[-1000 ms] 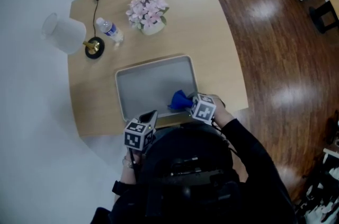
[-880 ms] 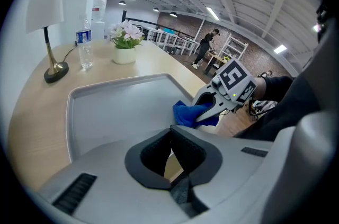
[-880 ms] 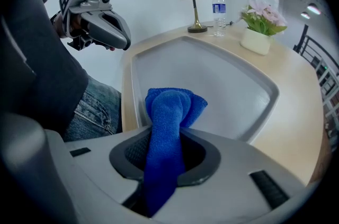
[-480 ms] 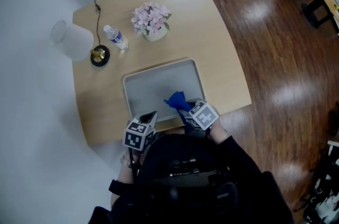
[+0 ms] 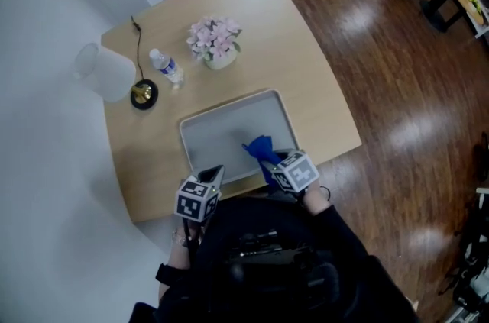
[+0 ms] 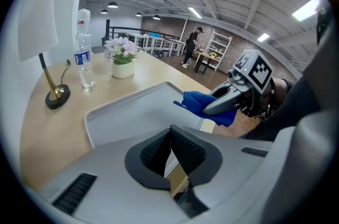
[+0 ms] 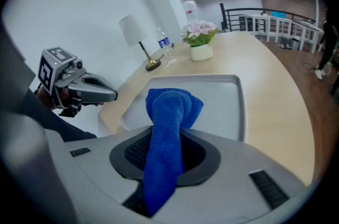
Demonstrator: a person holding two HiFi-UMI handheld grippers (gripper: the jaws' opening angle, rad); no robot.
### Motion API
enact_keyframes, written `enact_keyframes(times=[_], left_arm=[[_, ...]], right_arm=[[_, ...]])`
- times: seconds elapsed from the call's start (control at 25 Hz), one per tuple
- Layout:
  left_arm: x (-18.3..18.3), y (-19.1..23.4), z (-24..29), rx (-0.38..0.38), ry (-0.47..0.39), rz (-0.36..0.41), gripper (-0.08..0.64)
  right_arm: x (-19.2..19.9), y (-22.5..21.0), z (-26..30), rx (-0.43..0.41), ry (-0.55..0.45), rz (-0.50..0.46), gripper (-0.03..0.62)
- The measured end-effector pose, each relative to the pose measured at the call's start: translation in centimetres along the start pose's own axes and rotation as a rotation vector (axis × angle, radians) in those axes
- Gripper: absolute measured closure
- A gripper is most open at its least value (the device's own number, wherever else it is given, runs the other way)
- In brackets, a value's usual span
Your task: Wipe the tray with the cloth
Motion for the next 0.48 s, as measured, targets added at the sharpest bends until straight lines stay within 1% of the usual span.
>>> enact_keyframes(times=[0.16, 0.28, 0.36, 0.48], left_arm=[[-0.1, -0.5, 0.5, 0.011, 0.007, 0.016, 0.560], [0.0, -1.1, 0.8, 0.014, 0.014, 0.017, 0.560], [0.0, -1.4, 0.7, 0.005, 0.019, 0.017, 0.560], [-0.1, -1.2, 0.1, -0.021, 0.024, 0.007, 0.560]], right_arm=[[0.9, -6.8, -2.3, 0.138, -0.029, 0.081, 0.489], [1.9, -12.4, -3.4, 0.243, -0.022, 0.107, 0.489], [2.5, -15.4, -3.9, 0.286, -0.016, 0.122, 0.489], [3.0, -18.4, -4.0, 0.313, -0.013, 0.141, 0.489]])
Point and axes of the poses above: the fingertips, and each gripper's own axes: z forward along the fingers, y to its left, x out of its underside, the point moved 2 cm from there along -z, backward along the fingers, and after that the axes turned 1 degree about -z, right-handed, at the moved point
